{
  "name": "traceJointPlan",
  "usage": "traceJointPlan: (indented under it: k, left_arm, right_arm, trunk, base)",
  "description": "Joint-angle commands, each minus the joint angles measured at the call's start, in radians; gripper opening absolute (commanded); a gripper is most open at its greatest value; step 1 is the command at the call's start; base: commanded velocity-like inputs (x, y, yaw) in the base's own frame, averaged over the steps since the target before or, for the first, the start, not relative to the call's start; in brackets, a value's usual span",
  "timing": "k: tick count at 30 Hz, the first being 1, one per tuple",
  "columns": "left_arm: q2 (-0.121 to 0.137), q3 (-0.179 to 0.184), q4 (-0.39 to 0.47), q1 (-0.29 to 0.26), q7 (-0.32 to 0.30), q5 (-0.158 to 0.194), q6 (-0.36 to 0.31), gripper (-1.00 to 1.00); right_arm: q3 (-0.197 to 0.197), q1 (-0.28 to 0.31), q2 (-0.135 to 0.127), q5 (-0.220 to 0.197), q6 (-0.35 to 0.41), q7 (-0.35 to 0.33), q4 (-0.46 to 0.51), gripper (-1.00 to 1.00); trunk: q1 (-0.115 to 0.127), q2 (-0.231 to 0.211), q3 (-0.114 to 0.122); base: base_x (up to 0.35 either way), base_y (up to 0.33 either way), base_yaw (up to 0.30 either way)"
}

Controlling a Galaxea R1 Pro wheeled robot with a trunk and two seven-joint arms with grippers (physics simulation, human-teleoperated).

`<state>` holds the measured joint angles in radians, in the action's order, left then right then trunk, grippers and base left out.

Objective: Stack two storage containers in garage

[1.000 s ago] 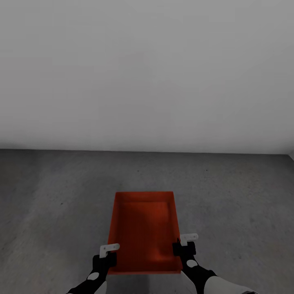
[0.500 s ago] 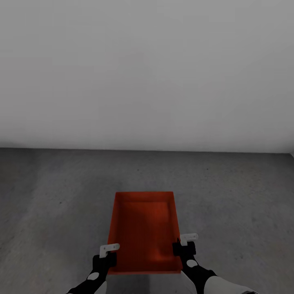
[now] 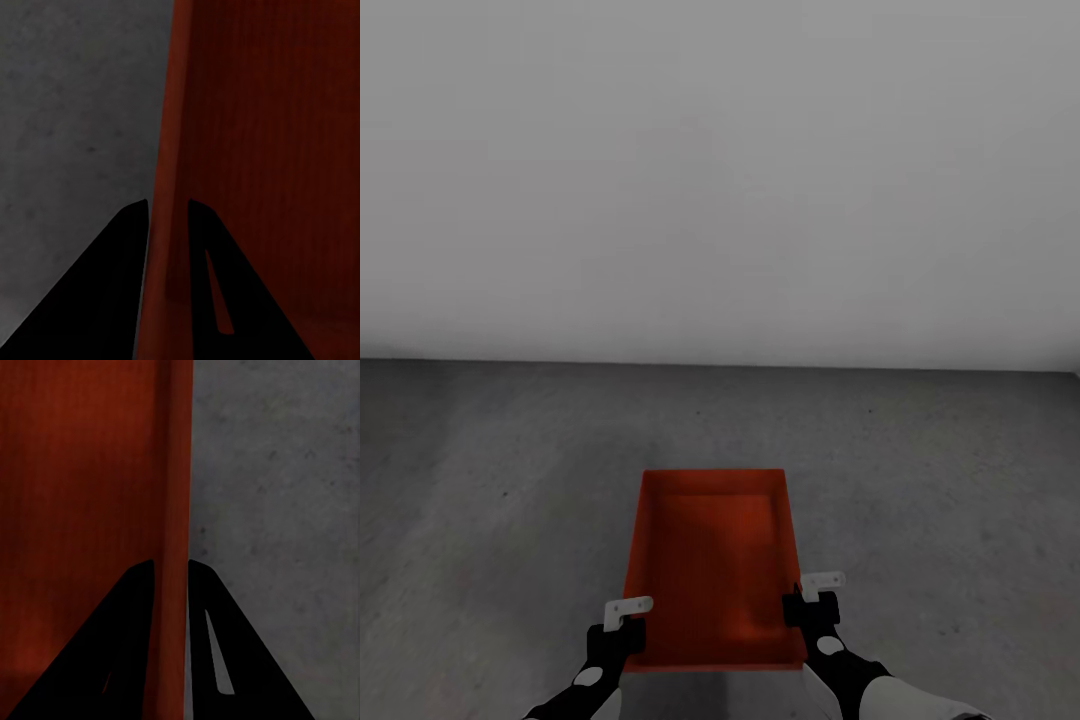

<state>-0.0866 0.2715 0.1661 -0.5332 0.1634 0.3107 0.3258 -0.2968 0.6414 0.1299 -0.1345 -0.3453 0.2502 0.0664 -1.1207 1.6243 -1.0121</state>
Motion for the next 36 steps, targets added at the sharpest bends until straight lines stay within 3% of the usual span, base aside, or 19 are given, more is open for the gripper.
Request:
traceJointPlan:
  k: [1, 28, 36]
  left_arm:
    - [0.001, -0.005, 0.001, -0.001, 0.03, 0.004, 0.038, -1.0]
    - [0.001, -0.005, 0.001, -0.001, 0.03, 0.004, 0.038, -1.0]
    - [0.001, -0.005, 0.001, -0.001, 0.03, 0.004, 0.039, -1.0]
  right_arm:
    - [0.047, 0.001, 0.001, -0.011, 0.002, -0.028, -0.004, -1.0]
    - [0.047, 0.001, 0.001, -0.011, 0.002, -0.029, -0.004, -1.0]
    - [0.047, 0.001, -0.001, -0.011, 0.001, -0.034, -0.004, -1.0]
  trunk:
    - [-0.004, 0.008, -0.004]
    - [-0.107, 0.197, -0.088]
    - [-0.107, 0.197, -0.088]
  base:
    - [0.0, 0.0, 0.0]
    - [0.0, 0.0, 0.0]
    - [0.0, 0.0, 0.0]
